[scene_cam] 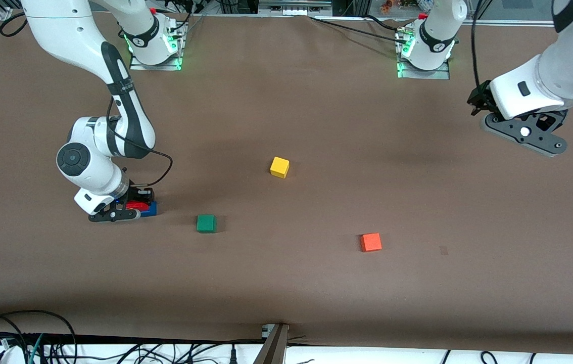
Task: Pass red block to right arm, stack on blue
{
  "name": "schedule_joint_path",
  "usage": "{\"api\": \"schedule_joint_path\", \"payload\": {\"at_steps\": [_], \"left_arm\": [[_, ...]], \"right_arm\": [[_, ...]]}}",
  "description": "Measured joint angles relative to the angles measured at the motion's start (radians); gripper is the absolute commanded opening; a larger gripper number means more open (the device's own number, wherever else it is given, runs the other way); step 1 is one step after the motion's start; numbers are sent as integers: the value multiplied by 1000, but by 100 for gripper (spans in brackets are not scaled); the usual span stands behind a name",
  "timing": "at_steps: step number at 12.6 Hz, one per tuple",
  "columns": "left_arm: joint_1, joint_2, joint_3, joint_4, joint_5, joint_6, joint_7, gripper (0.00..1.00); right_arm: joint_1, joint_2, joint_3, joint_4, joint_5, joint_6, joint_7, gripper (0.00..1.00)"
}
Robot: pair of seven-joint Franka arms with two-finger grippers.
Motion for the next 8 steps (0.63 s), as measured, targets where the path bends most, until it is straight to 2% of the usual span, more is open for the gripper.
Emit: {"api": "schedule_joint_path", "payload": {"at_steps": [2,4,6,8], "left_arm": [[-35,-116,113,-181,-95,155,-95,100],[-36,-214,178,-329,-118,255,-124,100],[-36,-248,230,-380,-120,280,-125,100],[-35,-245,246,-377,-121,292,-129,100]], "right_arm": [[0,-4,0,11,0,1,0,100],[0,-12,0,39,0,-24,0,100],[0,-21,-3,107,0,-135,0,100],[0,-30,-18,213,0,-295,0,100]]}}
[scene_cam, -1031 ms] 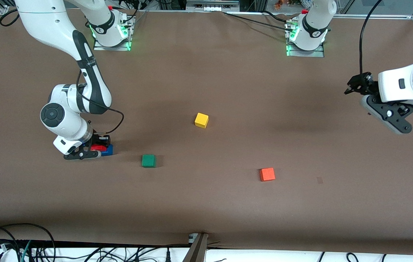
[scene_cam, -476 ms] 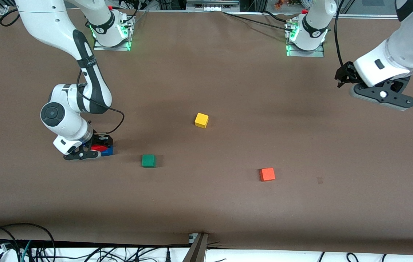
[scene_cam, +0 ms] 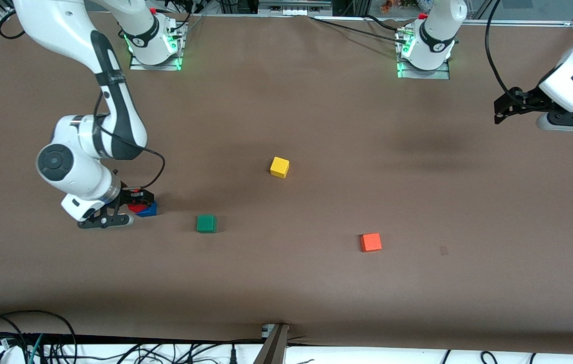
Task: Pass red block to right arm, stack on blue
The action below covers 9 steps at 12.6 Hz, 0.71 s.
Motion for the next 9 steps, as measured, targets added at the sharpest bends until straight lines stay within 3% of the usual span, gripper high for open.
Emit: {"api": "schedule_joint_path", "payload": {"at_steps": [5,9], "left_arm": [[-1,3,-1,7,0,8,-11,100],[-1,6,-4,27,0,9,-11,100]], "right_arm": [[-2,-33,-61,257,0,-381,0,100],[-8,-120,-106,305,-1,-535,0,100]]}}
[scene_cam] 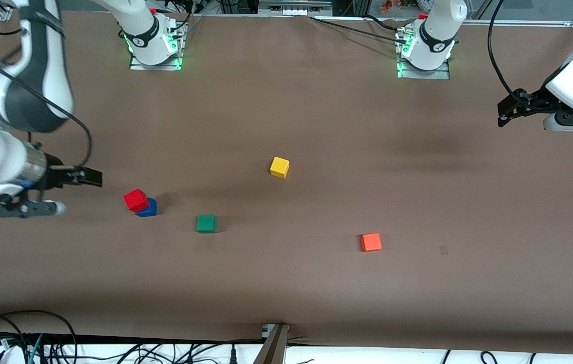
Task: Pass red block to right arm, stack on blue
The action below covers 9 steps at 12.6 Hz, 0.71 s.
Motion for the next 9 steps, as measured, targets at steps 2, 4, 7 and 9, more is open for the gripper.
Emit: {"api": "schedule_joint_path", "payload": {"at_steps": [2,4,7,9], "left_arm": [[-2,1,-5,7,0,0,0,100],[-3,3,-7,11,0,-2,0,100],[-15,8,4,17,0,-20,0,100],[-75,16,64,23,0,-22,0,100]], "right_arm": [[-10,-58,23,1,-2,-39,0,100],[-86,-123,126,1,-61,-68,0,100],[-189,-234,235,-14,-139,-94,0,100],[-210,-304,257,-53,-145,-112,0,100]]}}
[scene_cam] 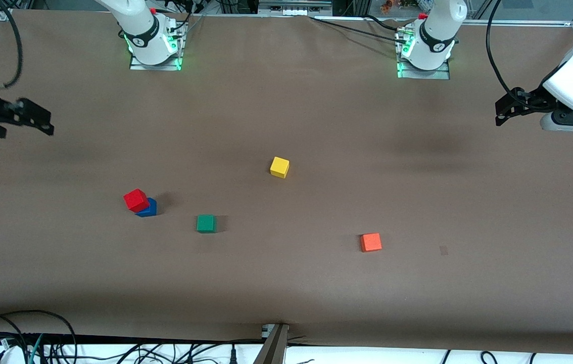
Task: Pass red block to right arm, stack on blue
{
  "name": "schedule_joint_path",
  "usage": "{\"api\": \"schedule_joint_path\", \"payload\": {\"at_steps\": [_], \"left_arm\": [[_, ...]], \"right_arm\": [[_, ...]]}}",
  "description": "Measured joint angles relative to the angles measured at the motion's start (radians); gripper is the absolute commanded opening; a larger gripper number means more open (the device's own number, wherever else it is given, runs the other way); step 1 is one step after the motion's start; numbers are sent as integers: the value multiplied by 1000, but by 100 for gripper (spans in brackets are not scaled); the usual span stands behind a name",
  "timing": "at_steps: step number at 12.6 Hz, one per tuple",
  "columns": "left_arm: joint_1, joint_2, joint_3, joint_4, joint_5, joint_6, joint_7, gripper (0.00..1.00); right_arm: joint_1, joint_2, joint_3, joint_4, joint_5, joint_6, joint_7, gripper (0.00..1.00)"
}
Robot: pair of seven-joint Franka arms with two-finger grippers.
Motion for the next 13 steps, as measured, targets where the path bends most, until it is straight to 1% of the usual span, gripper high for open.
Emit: {"api": "schedule_joint_path", "payload": {"at_steps": [2,3,13], "left_arm": [[-18,8,20,14,0,-1,0,100],[-20,12,22,21,0,-2,0,100],[-27,17,22,31,0,-11,0,100]], "right_arm": [[-15,-45,31,-41,-4,-46,0,100],[-18,-50,39,-53,-5,-56,0,100],[-25,-20,42,-57,-6,-57,0,100]]}}
